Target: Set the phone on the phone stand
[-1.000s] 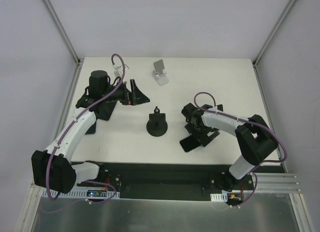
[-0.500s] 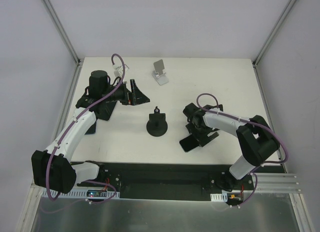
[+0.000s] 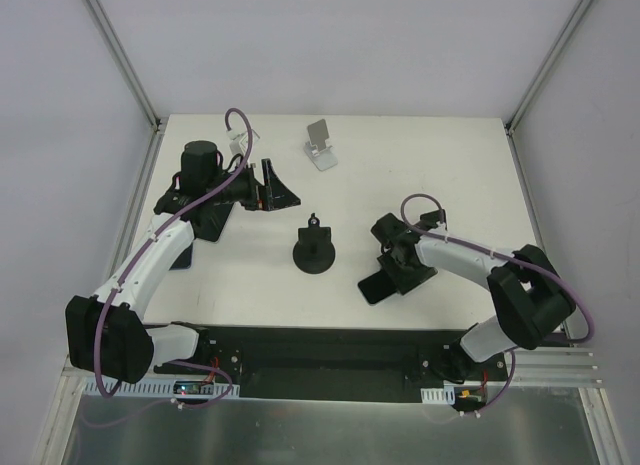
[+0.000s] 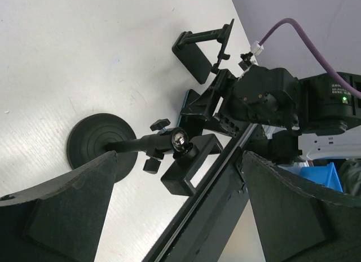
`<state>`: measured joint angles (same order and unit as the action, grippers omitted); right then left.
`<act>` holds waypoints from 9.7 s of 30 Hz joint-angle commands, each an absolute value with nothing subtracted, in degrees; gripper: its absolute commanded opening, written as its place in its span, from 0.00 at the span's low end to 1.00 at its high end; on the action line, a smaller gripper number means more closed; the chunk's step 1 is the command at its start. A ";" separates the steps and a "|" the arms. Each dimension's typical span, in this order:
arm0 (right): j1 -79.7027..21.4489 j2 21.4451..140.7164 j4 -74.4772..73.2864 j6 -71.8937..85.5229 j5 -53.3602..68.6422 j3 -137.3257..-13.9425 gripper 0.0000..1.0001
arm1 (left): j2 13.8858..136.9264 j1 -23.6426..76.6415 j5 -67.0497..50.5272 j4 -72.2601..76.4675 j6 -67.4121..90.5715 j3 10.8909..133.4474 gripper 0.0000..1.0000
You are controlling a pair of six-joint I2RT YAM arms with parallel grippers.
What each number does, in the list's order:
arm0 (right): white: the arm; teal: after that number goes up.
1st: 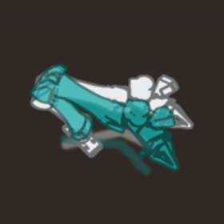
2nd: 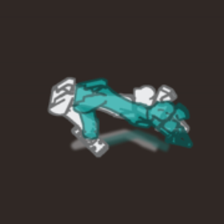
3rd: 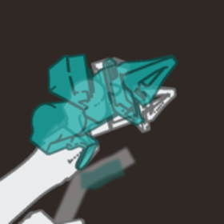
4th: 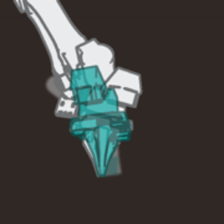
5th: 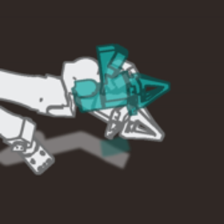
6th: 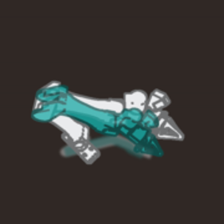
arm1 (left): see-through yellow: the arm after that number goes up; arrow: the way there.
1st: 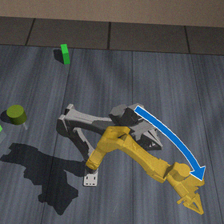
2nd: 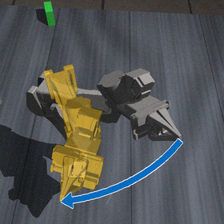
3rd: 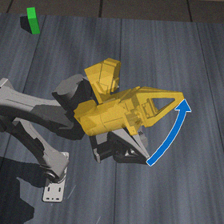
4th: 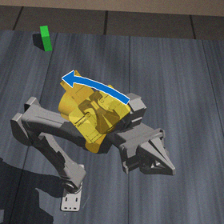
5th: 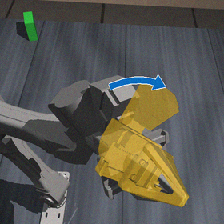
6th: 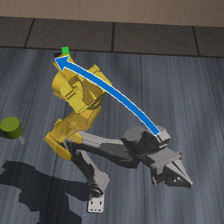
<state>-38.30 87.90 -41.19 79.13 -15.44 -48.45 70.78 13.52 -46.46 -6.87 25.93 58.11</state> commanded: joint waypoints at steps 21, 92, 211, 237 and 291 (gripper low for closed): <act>-45.44 85.24 -34.98 48.36 -26.82 -55.71 0.96 | 69.61 13.62 -46.84 -7.21 23.38 59.15 0.90; -40.52 86.86 -20.15 17.59 -17.31 -54.24 0.01 | 70.49 13.89 -49.83 -7.12 23.20 60.03 0.89; -50.36 78.31 -19.16 -9.58 5.54 -71.81 0.01 | 71.46 37.88 -51.77 -5.45 -33.31 62.67 0.00; -46.67 78.05 -18.81 -19.07 22.60 -70.66 0.01 | 77.43 34.37 -60.03 -11.24 -37.00 66.18 0.00; -65.57 62.39 5.95 -16.88 -12.56 -46.68 0.96 | 60.82 41.22 -14.00 -9.40 -7.39 55.90 0.33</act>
<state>-66.32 59.81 -6.87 -11.42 -15.05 -46.06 62.65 40.77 -15.00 -8.58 -7.14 52.16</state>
